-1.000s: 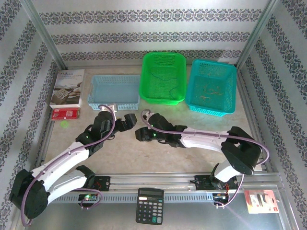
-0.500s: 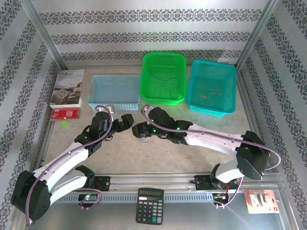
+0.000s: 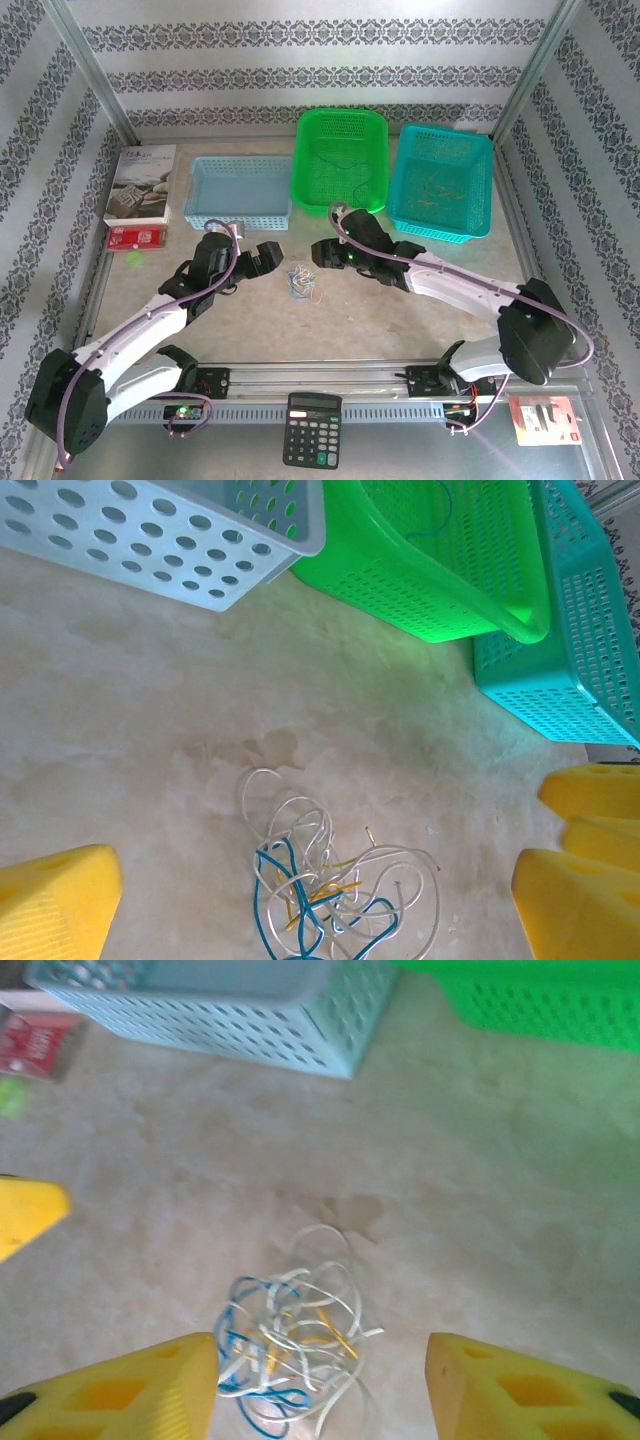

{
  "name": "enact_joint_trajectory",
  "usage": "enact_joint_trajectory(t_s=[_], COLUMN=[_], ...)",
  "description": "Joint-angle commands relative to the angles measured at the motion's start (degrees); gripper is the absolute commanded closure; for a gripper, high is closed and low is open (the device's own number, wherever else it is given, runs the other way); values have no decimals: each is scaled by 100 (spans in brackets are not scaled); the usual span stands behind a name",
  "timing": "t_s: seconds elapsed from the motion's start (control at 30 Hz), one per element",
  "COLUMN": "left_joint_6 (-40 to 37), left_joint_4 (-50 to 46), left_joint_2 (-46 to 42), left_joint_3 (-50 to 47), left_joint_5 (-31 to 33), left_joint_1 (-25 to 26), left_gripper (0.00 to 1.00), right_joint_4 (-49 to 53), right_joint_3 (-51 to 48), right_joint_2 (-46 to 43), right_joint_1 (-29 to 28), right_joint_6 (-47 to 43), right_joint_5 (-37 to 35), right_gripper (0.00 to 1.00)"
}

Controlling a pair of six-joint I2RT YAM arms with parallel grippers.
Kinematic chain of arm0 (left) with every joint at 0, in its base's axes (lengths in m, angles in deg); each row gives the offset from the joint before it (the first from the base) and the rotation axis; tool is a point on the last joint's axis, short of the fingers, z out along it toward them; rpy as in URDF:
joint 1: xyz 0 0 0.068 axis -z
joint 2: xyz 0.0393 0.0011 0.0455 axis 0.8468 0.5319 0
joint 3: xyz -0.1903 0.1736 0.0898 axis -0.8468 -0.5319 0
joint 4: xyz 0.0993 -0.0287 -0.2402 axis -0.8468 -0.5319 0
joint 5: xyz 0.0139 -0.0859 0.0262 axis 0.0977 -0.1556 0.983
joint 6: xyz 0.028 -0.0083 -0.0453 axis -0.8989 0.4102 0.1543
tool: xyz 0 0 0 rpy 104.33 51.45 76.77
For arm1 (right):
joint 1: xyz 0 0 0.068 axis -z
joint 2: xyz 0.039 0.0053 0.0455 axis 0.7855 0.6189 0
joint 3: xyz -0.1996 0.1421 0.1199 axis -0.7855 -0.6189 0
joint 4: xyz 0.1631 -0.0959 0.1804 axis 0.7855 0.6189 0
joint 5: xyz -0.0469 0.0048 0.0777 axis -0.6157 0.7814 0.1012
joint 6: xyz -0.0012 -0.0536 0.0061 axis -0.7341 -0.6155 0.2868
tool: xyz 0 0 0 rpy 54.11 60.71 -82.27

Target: Untangle the cables

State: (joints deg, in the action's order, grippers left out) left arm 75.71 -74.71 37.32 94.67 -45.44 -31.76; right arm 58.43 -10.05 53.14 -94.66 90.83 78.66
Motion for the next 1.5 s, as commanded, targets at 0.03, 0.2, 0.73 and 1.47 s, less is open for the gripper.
enact_joint_trajectory(t_s=[0.03,0.2,0.73,1.47], left_joint_6=[-58,-50,-51,-630], left_joint_4=[232,252,241,-14], left_joint_2=[63,115,133,80], left_joint_3=[75,102,131,742], left_joint_5=[-193,-230,-280,-461], left_joint_1=[-84,-85,-81,-82], left_gripper=[0,0,0,0], right_joint_4=[-412,-697,-975,381], right_joint_3=[-286,-419,-323,1230], right_joint_2=[256,507,1069,-947], right_joint_1=[3,-57,4,354], right_joint_6=[143,299,345,-440], right_joint_5=[431,547,559,656], right_gripper=[45,49,77,100])
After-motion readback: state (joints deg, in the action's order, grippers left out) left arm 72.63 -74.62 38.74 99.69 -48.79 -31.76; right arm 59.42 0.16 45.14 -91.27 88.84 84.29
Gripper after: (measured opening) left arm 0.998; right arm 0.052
